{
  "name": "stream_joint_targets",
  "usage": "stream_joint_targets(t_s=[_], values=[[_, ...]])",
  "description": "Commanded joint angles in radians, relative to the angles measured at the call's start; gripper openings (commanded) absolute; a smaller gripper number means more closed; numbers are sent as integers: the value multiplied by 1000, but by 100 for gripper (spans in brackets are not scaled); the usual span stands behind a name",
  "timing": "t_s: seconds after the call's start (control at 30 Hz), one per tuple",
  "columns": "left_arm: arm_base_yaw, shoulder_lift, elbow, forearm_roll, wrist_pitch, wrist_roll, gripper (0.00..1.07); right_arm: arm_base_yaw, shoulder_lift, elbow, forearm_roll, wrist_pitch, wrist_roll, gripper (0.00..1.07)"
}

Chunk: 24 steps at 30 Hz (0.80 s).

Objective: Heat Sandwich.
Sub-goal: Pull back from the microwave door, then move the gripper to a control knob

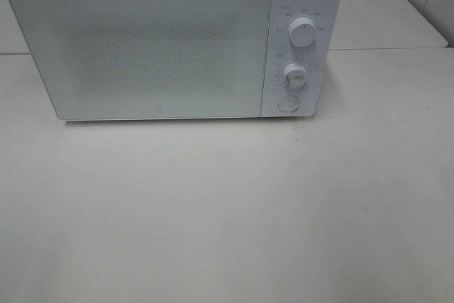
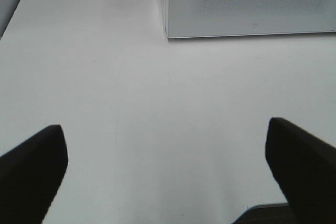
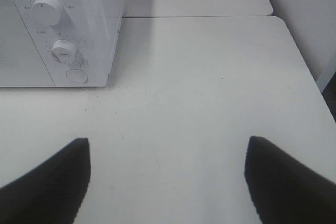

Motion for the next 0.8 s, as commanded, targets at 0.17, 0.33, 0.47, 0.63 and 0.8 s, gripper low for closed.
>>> stream_joint_targets(t_s=[0.17,0.33,0.47,0.63,0.8], values=[[-6,-24,1,3,-14,2,98,-8,144,-6,-4,-148,-5,76],[-6,-24,1,3,-14,2,98,-8,238,-2,-5,-231,-5,76],[-6,-24,1,3,-14,2,98,-8,313,-2,-5,-299,-5,76],[-6,-24,1,3,-14,2,98,-8,395,-2,-5,-374,-5,76],[-6,-24,1,3,-14,2,98,-8,469,-2,-2,-449,2,76]])
